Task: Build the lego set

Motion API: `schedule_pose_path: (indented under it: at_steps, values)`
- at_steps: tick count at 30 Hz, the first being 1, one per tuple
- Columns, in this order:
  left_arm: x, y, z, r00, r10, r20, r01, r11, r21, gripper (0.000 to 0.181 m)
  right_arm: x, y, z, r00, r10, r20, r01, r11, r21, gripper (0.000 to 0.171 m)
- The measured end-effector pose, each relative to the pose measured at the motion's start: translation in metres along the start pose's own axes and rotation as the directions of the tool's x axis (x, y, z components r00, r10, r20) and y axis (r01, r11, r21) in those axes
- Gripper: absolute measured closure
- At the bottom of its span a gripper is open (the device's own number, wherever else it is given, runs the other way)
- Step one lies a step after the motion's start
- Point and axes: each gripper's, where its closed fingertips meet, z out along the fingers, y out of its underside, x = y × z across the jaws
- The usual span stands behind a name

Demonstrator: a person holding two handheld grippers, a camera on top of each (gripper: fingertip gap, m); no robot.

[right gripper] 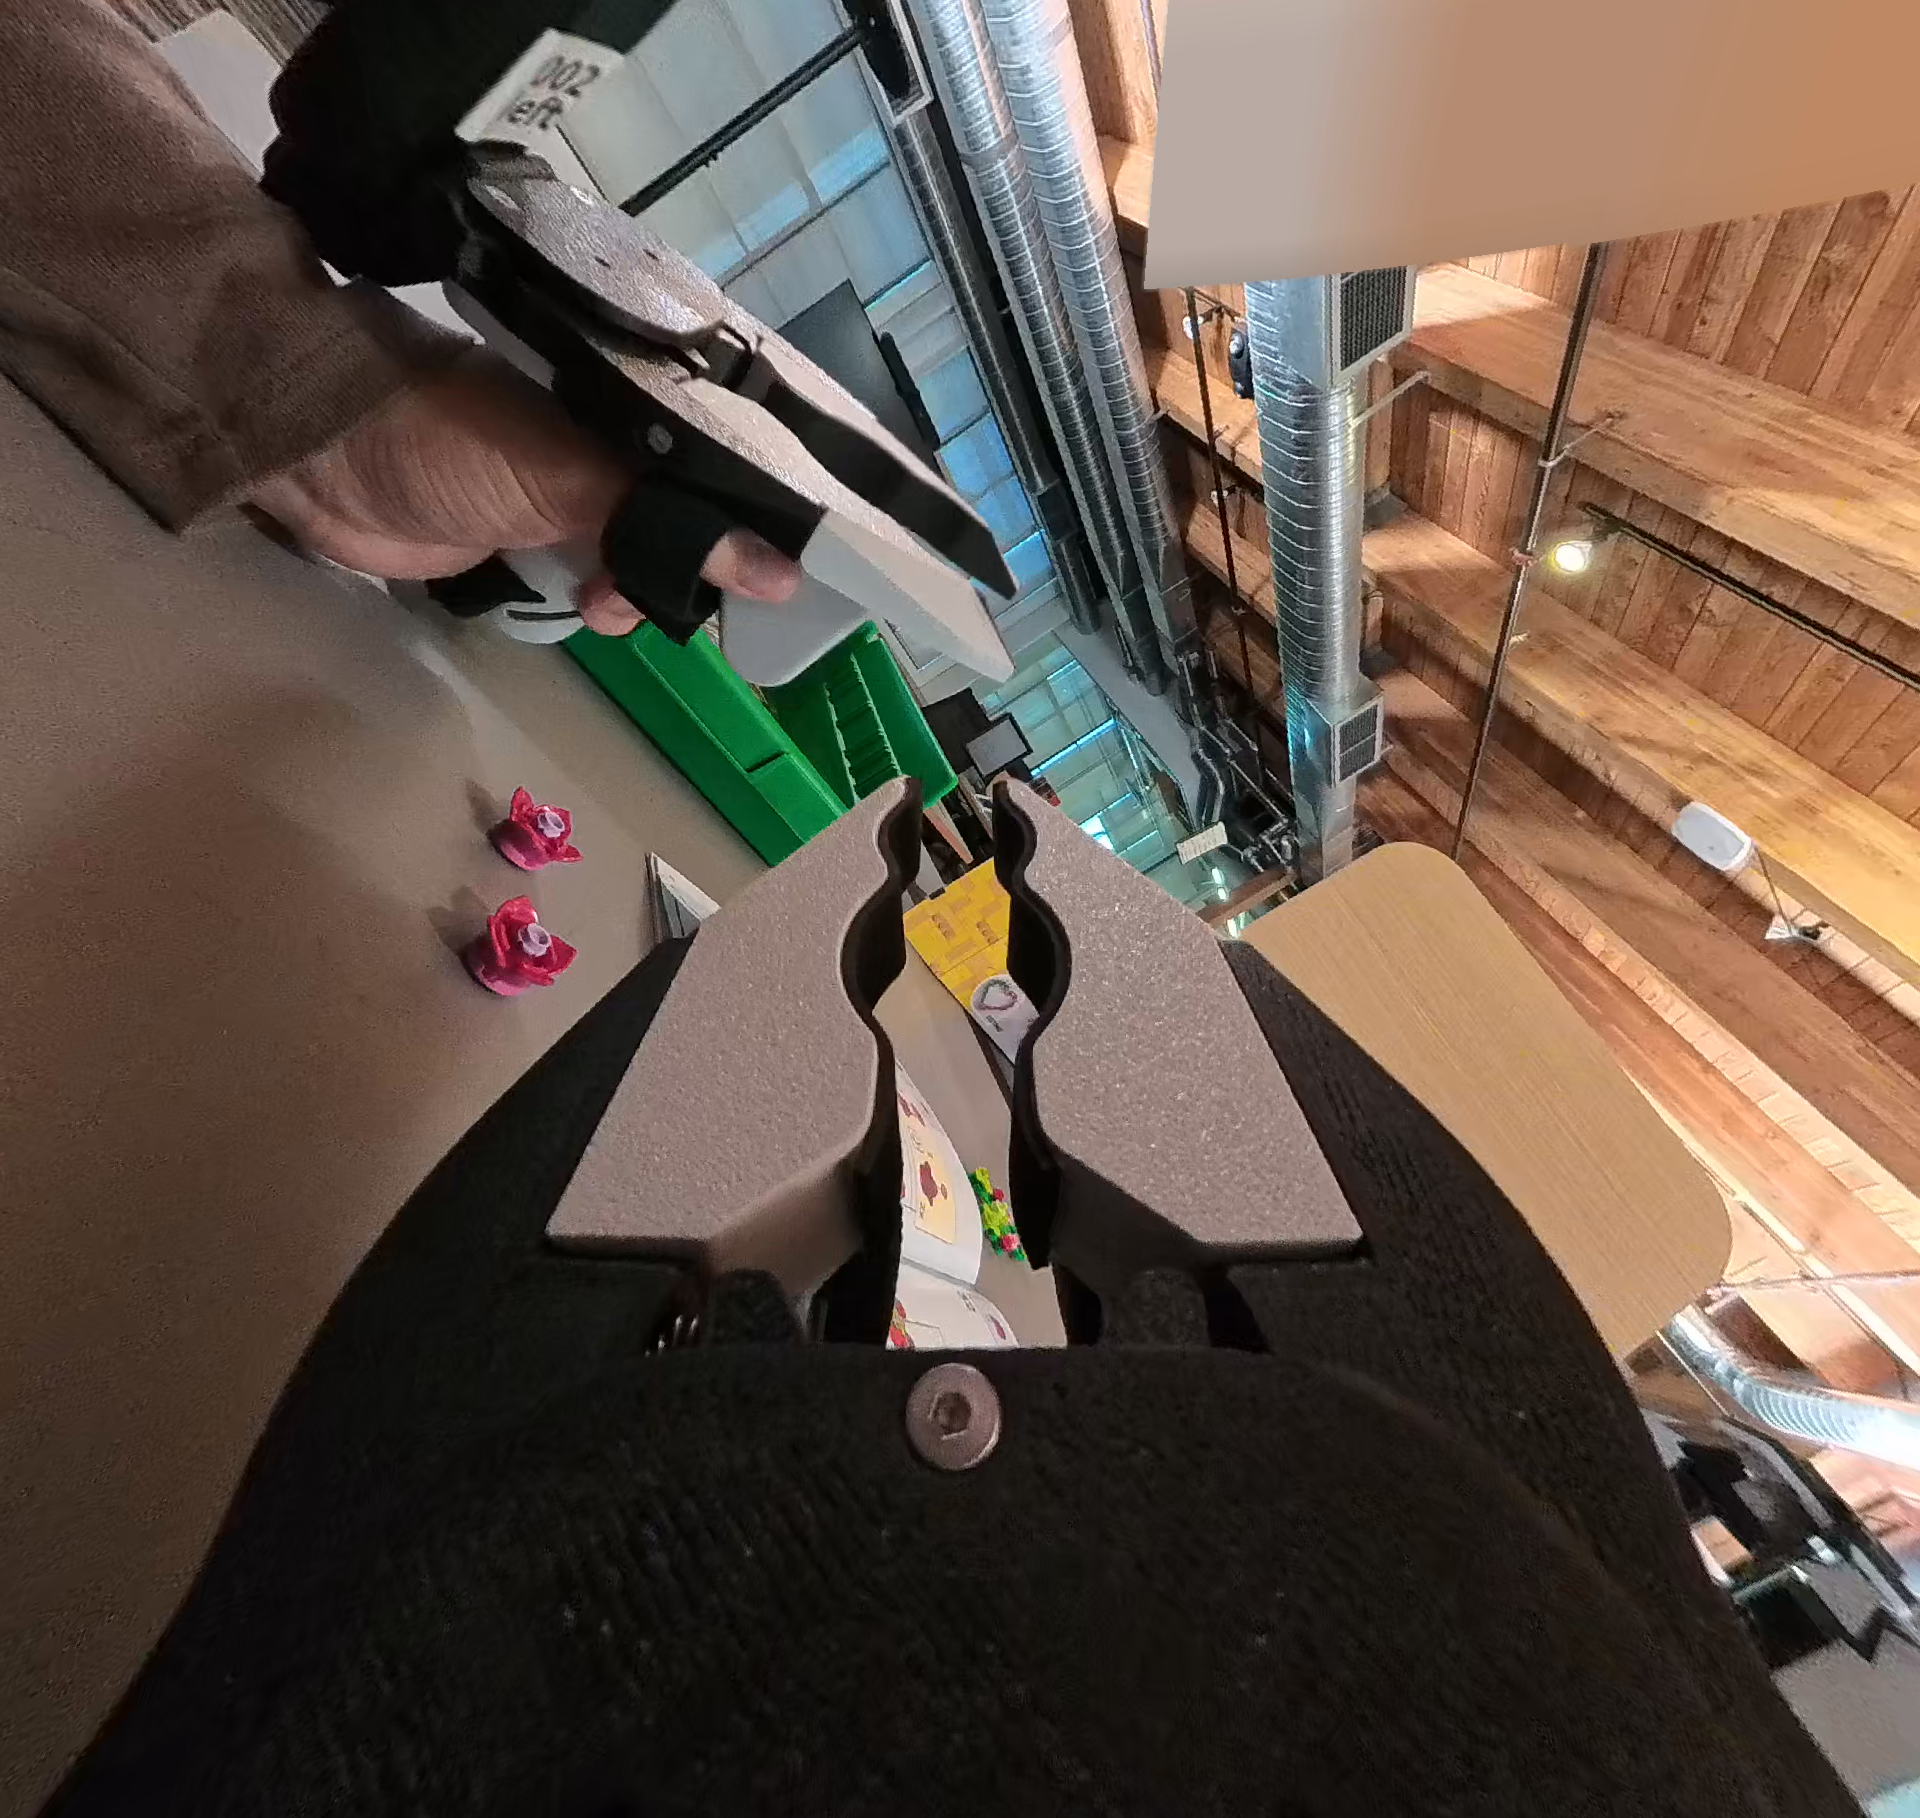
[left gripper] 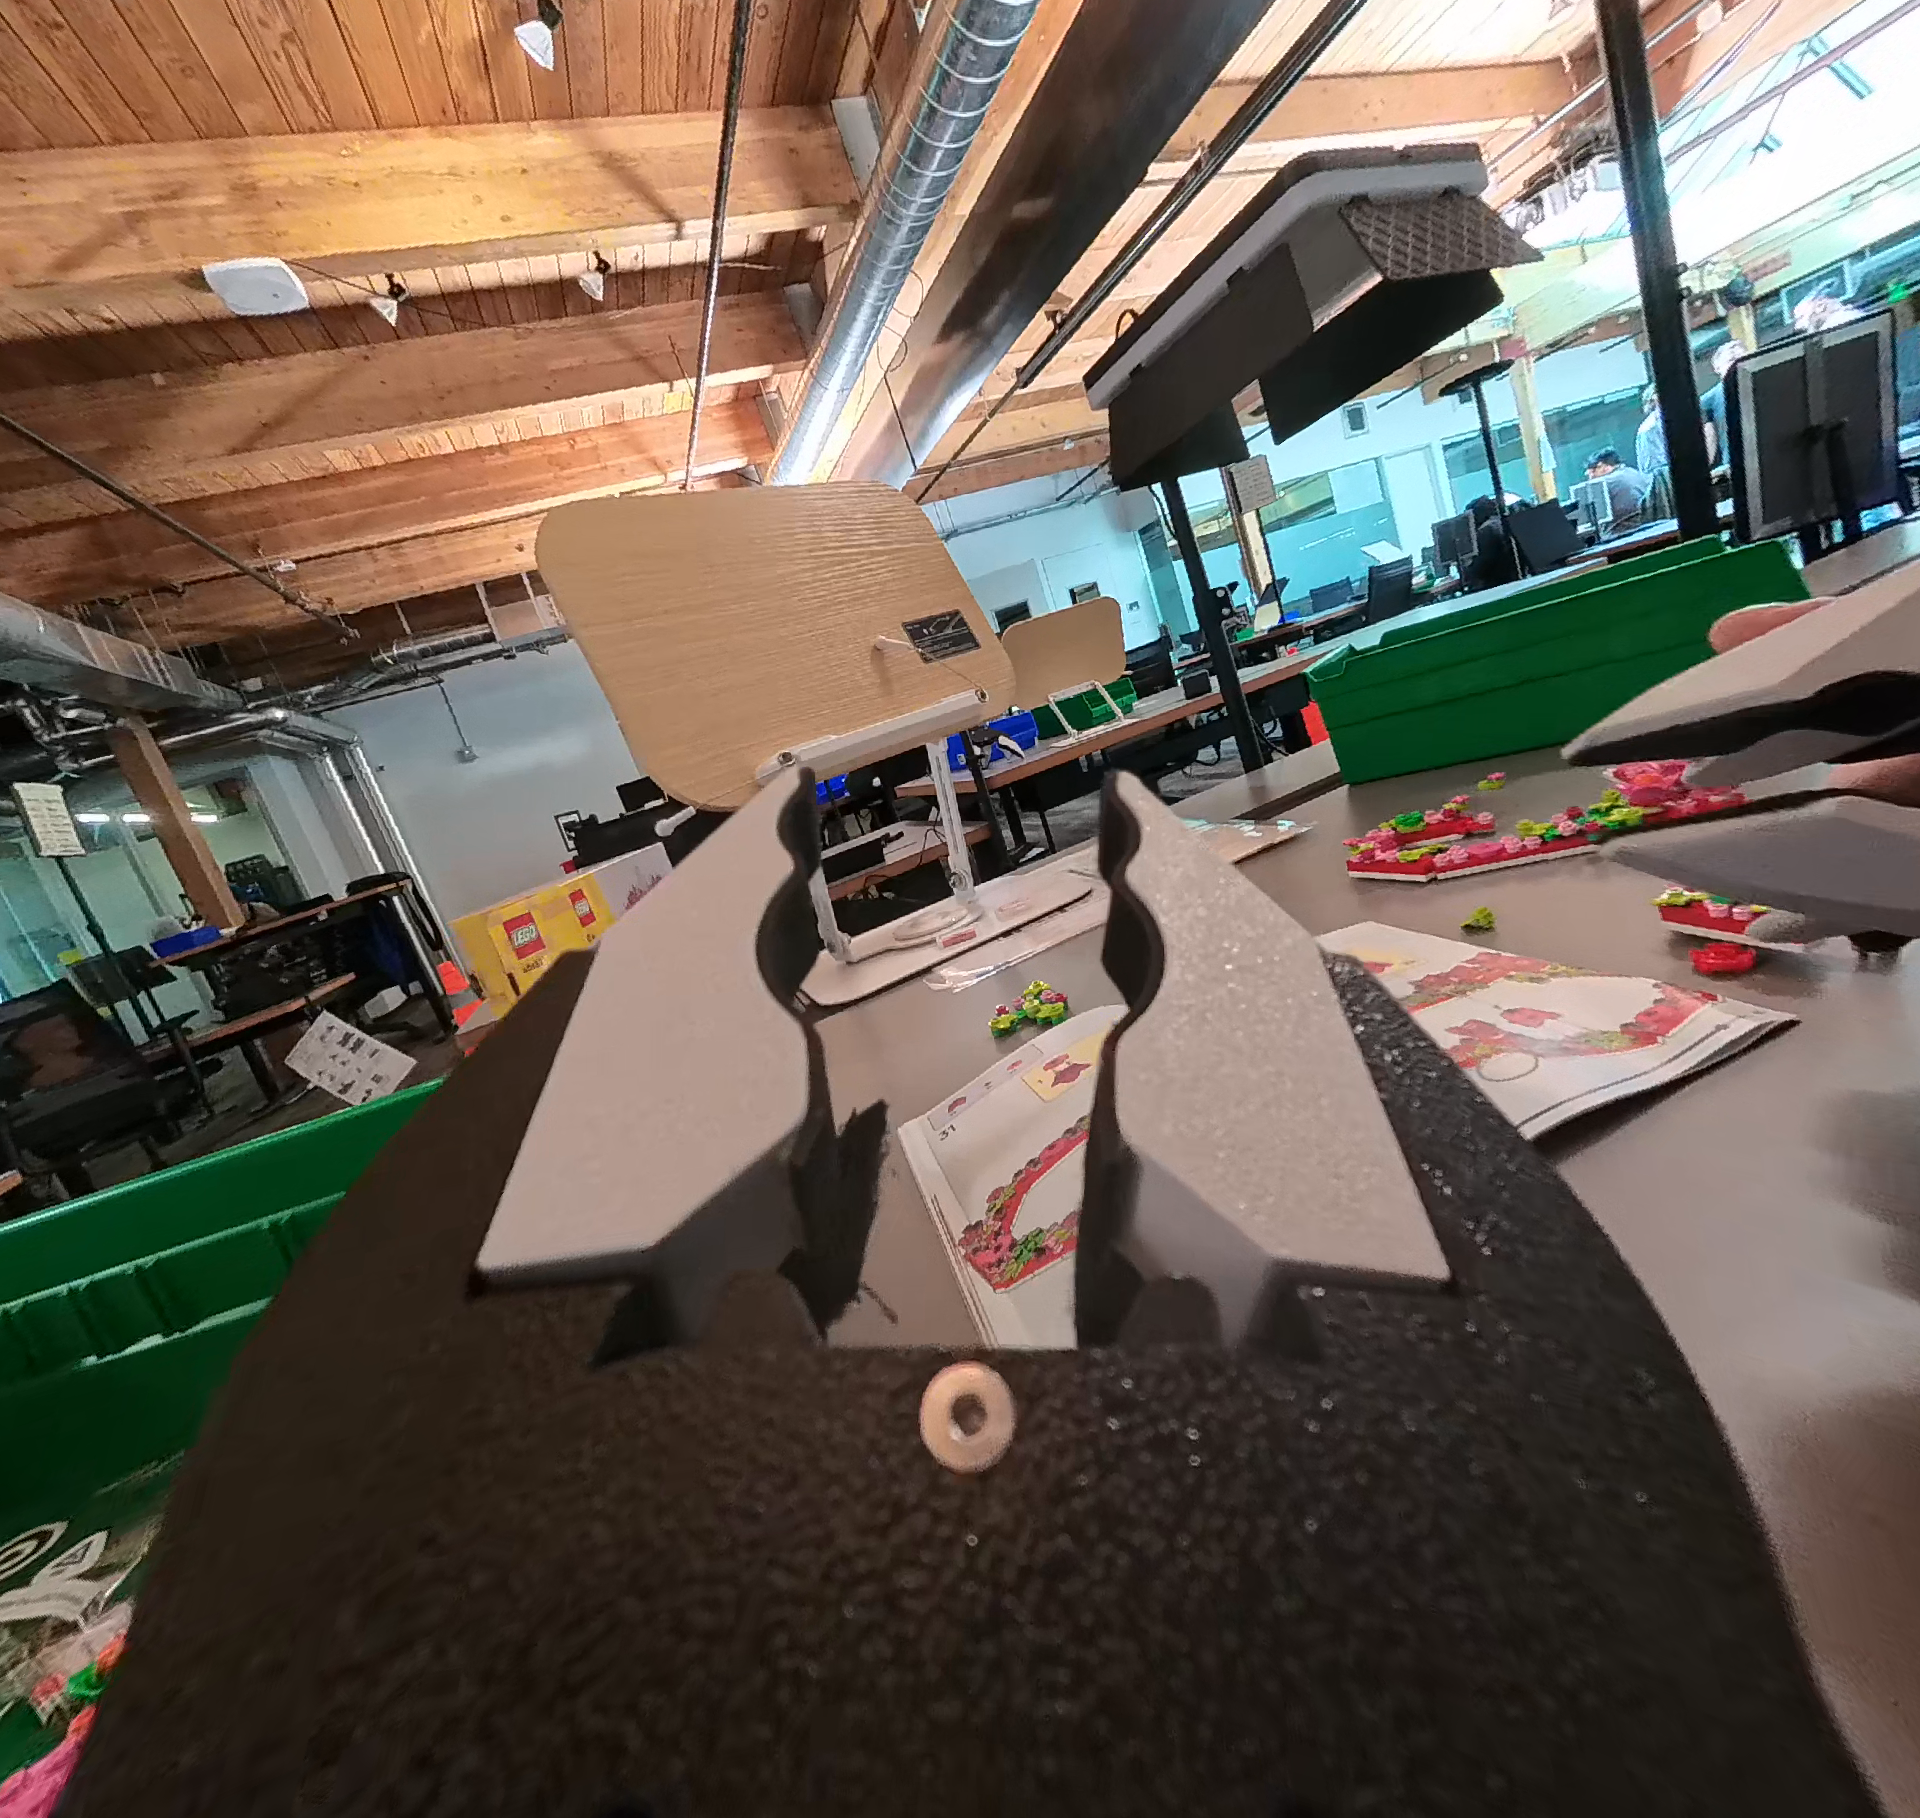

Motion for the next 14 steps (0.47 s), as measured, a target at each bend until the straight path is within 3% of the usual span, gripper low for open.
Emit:
schedule_pose_path:
  at_steps: [14]
  values:
    - [-0.0002, 0.0011, 0.0007, 1.000, 0.001, 0.003, -0.001, 1.000, -0.008, 0.127, 0.0013, 0.0021, -0.0001, 1.000, -0.001, -0.002, 0.001, 1.000, -0.007, 0.160]
